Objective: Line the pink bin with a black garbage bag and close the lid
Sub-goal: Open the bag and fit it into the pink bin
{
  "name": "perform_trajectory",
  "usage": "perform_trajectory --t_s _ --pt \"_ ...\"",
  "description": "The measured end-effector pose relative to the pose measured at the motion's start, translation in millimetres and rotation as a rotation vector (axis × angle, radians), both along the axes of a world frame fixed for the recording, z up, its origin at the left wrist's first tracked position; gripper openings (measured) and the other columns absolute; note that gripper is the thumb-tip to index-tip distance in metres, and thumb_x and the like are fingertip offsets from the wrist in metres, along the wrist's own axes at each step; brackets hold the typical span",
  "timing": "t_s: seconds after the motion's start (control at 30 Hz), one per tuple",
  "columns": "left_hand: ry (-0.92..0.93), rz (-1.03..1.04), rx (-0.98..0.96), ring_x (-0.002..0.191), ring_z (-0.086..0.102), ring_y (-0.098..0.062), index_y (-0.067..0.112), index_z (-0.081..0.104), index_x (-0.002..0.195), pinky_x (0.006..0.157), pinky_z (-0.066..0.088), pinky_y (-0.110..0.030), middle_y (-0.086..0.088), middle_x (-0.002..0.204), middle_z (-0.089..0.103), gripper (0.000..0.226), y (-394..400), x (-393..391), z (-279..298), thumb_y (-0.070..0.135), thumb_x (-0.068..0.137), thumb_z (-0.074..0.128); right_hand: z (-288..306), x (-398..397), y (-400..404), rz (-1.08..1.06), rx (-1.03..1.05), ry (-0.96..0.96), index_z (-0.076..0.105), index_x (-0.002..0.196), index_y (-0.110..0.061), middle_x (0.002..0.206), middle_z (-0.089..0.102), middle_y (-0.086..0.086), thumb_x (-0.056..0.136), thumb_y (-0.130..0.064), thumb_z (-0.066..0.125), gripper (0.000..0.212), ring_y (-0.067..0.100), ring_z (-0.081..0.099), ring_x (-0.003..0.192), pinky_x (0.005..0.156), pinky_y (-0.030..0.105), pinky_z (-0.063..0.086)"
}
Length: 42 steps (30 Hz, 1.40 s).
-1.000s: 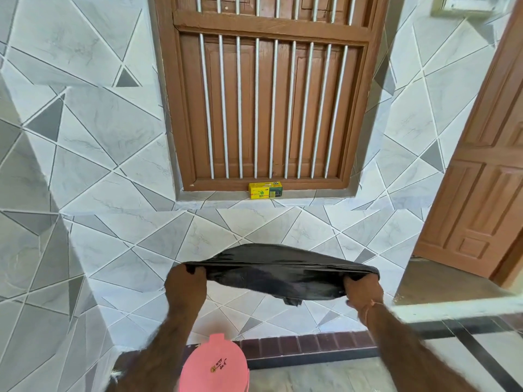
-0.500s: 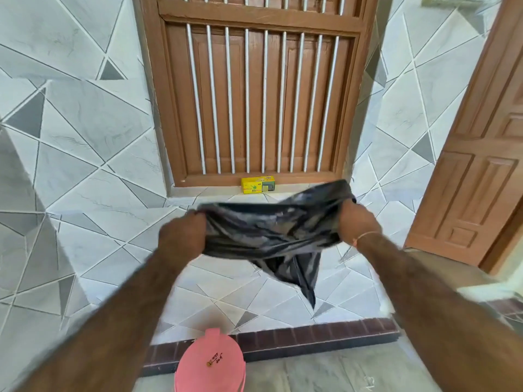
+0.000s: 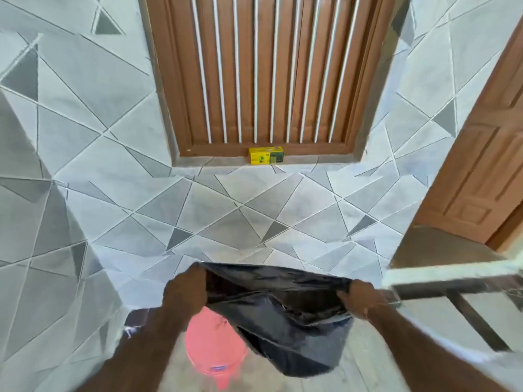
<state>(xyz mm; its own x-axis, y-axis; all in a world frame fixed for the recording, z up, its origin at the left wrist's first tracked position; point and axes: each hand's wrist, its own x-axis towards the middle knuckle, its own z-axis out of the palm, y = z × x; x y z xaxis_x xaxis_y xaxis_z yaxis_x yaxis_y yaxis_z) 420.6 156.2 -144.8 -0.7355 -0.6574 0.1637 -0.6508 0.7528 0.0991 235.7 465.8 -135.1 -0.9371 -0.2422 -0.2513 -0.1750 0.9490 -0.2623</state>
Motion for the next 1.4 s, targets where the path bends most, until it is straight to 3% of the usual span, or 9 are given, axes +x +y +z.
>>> perform_trajectory --t_s 0.03,0.1,0.27,0.37,0.5,0.63,0.77,1.03,1.4 --pt "0.051 -0.006 0.170 0.108 0.063 -0.026 0.016 0.049 0.122 0.090 0.050 -0.037 -0.002 0.115 0.062 0.033 9 -3 11 0.022 0.090 0.047 -2 -3 -1 -0.023 -0.061 0.010 0.060 0.117 -0.006 0.122 0.065 0.015 0.094 -0.040 0.046 0.043 0.032 0.061 0.112 0.091 0.034 0.048" --pt "0.047 0.024 0.228 0.106 0.063 -0.030 0.016 0.058 0.110 0.088 0.051 -0.038 -0.005 0.112 0.066 0.029 11 -8 15 0.029 0.088 0.045 -1 -11 -8 -0.075 -0.090 0.066 0.063 0.111 -0.004 0.116 0.067 0.017 0.091 -0.035 0.053 0.038 0.035 0.063 0.108 0.087 0.035 0.049" --pt "0.193 0.187 0.341 0.101 0.064 -0.039 0.006 0.066 0.103 0.084 0.050 -0.042 -0.017 0.105 0.070 0.053 19 -15 16 0.053 0.091 0.043 9 -8 -23 -0.086 -0.109 0.080 0.060 0.110 -0.003 0.117 0.065 0.017 0.084 -0.015 0.057 0.029 0.035 0.060 0.112 0.089 0.036 0.049" --pt "0.194 0.102 0.319 0.103 0.064 -0.038 0.007 0.062 0.110 0.089 0.052 -0.044 -0.016 0.112 0.068 0.034 15 -9 9 0.032 0.090 0.053 4 -3 -28 -0.059 -0.149 0.085 0.055 0.117 -0.005 0.122 0.061 0.018 0.084 -0.014 0.056 0.034 0.036 0.058 0.114 0.093 0.037 0.047" --pt "0.105 -0.107 0.442 0.112 0.060 -0.036 0.026 0.034 0.139 0.098 0.046 -0.044 -0.010 0.128 0.059 0.044 15 3 -3 0.025 0.095 0.037 -3 4 -28 -0.040 -0.159 0.120 0.040 0.134 -0.009 0.128 0.049 0.020 0.081 -0.008 0.055 0.055 0.042 0.056 0.113 0.097 0.045 0.045" --pt "-0.012 -0.178 0.449 0.127 0.048 -0.038 0.008 0.031 0.146 0.101 0.043 -0.044 -0.007 0.155 0.026 0.056 6 17 -21 0.003 0.091 0.043 -16 12 -30 -0.006 -0.130 0.087 0.034 0.140 -0.011 0.133 0.044 0.018 0.080 -0.004 0.048 0.062 0.044 0.056 0.113 0.099 0.047 0.045" --pt "0.173 -0.134 0.443 0.125 0.052 -0.036 0.019 0.030 0.144 0.106 0.038 -0.043 -0.002 0.156 0.028 0.060 0 18 -20 0.003 0.088 0.045 -16 18 -44 0.007 -0.172 0.068 0.030 0.144 -0.015 0.135 0.044 0.019 0.080 -0.007 0.052 0.069 0.044 0.054 0.117 0.102 0.049 0.044" --pt "0.362 0.030 0.530 0.121 0.053 -0.035 0.010 0.049 0.130 0.106 0.043 -0.043 -0.011 0.145 0.041 0.062 -68 22 -23 0.003 0.070 0.064 -15 34 -105 0.118 -0.318 0.076 0.030 0.145 -0.014 0.134 0.050 0.025 0.075 0.000 0.053 0.076 0.047 0.052 0.118 0.100 0.048 0.044" --pt "0.297 0.173 0.563 0.117 0.054 -0.042 0.006 0.047 0.132 0.104 0.042 -0.045 -0.019 0.137 0.047 0.066 -115 105 -47 -0.010 0.069 0.057 -47 106 -171 0.148 -0.369 0.044 0.029 0.142 -0.021 0.125 0.057 0.025 0.079 -0.011 0.054 0.069 0.048 0.057 0.109 0.095 0.051 0.047"
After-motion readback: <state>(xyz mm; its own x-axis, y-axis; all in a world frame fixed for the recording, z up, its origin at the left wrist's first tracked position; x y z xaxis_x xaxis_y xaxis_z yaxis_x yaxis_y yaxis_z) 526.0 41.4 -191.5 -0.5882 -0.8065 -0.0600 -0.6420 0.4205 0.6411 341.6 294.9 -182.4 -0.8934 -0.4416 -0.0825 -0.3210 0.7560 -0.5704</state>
